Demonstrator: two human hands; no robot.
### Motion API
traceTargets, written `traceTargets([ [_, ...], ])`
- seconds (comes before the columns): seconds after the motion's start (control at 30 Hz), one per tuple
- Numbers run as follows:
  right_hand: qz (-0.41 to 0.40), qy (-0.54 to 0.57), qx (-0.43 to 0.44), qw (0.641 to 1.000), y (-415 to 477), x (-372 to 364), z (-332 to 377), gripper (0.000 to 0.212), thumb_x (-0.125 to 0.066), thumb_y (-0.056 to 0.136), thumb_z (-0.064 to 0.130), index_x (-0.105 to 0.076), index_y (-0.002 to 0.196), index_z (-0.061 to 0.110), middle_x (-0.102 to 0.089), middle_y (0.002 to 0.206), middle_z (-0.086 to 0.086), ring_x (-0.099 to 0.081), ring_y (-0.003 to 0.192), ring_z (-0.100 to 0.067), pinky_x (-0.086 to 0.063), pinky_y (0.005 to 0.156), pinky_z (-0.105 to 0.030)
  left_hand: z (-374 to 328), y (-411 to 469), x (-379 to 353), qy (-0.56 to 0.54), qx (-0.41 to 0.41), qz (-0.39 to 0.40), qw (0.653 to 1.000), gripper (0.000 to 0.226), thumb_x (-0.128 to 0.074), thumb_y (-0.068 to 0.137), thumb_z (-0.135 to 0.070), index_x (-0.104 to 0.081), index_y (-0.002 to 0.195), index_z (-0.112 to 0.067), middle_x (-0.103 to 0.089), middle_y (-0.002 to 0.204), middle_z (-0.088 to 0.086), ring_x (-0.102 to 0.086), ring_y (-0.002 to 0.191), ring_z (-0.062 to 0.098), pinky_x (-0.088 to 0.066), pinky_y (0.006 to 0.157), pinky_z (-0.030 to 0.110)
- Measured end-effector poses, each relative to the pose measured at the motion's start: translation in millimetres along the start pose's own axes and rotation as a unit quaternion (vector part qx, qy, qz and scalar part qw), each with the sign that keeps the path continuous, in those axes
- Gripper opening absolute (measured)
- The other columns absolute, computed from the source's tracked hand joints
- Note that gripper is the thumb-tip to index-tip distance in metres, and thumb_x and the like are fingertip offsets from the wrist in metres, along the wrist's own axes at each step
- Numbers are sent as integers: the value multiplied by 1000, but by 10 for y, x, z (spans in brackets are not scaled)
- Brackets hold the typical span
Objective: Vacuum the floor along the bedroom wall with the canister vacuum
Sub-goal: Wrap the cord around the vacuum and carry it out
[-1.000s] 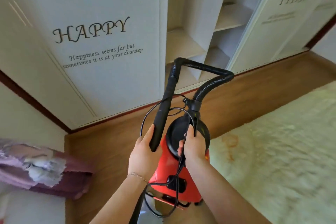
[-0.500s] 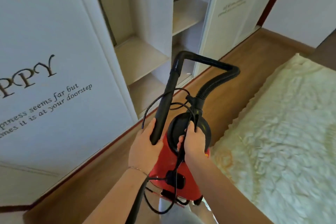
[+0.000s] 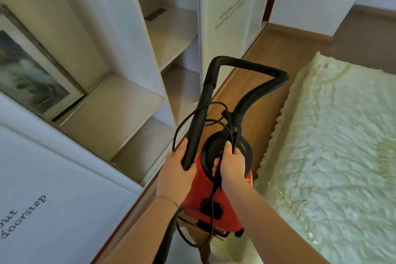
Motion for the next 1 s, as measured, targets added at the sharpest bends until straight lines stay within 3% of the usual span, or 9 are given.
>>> traceTargets([
  [0.1,-21,3,-6,1000,366,-95,215,34,-37,101,36,-52,120,12,-49,51,-5,-41,34,-19,-38,37,-24,-58,536,-134,-5,-14,27,1000,63,-57,89,-26,-28,141,-44,-48,89,-6,-54,72,2,-41,61,10],
  [0.2,-53,15,-9,998,780,-168,459,23,-38,100,36,-48,107,17,-49,54,-5,-41,36,-19,-38,36,-22,-106,1119,-284,-22,-21,53,998,65,-58,89,-27,-26,143,-42,-52,95,-4,-56,76,3,-48,65,16],
  [0.33,-93,42,-35,994,1273,-288,880,29,-39,101,35,-51,99,8,-48,56,-7,-40,39,-21,-38,41,-27,-282,1901,-384,-12,-49,88,995,65,-59,88,-26,-28,144,-39,-52,104,-4,-56,85,8,-52,76,25],
  [0.43,-119,64,-39,990,1583,-345,1195,30,-39,101,35,-50,93,8,-48,55,-8,-40,40,-22,-38,42,-28,-473,2387,-449,-14,-69,118,991,66,-58,89,-23,-26,145,-39,-48,107,-5,-54,82,5,-47,71,19],
  [0.57,-149,97,-44,983,1991,-334,1536,32,-40,100,36,-50,88,8,-48,55,-8,-41,40,-21,-39,42,-28,-766,2941,-648,-33,-82,142,986,67,-58,90,-20,-26,145,-38,-48,104,-3,-57,84,10,-49,75,22],
  [0.7,-164,106,-38,980,2424,-255,1867,34,-39,100,36,-49,84,8,-48,54,-7,-41,37,-21,-37,39,-26,-1055,3473,-950,-26,-100,156,982,66,-59,89,-21,-28,144,-39,-51,106,-3,-56,84,9,-43,67,14],
  [0.77,-165,110,-35,980,2716,-171,2060,33,-38,100,35,-47,82,9,-47,54,-7,-40,36,-20,-36,38,-24,-1215,3783,-1162,-22,-101,168,980,66,-60,88,-21,-29,144,-39,-53,108,-2,-57,87,10,-47,70,19],
  [1.0,-173,114,-27,978,3777,271,2846,24,-38,100,33,-47,99,12,-47,52,-6,-39,33,-16,-36,34,-21,-1978,4874,-1889,-11,-91,189,978,65,-60,88,-22,-30,144,-34,-54,119,0,-55,94,9,-43,76,21],
])
Point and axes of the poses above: each hand's wrist, its own y-axis towards the middle knuckle, its own x-axis out of the back of the hand, z = x × y, the point moved 7 cm from there along y, towards the middle knuckle
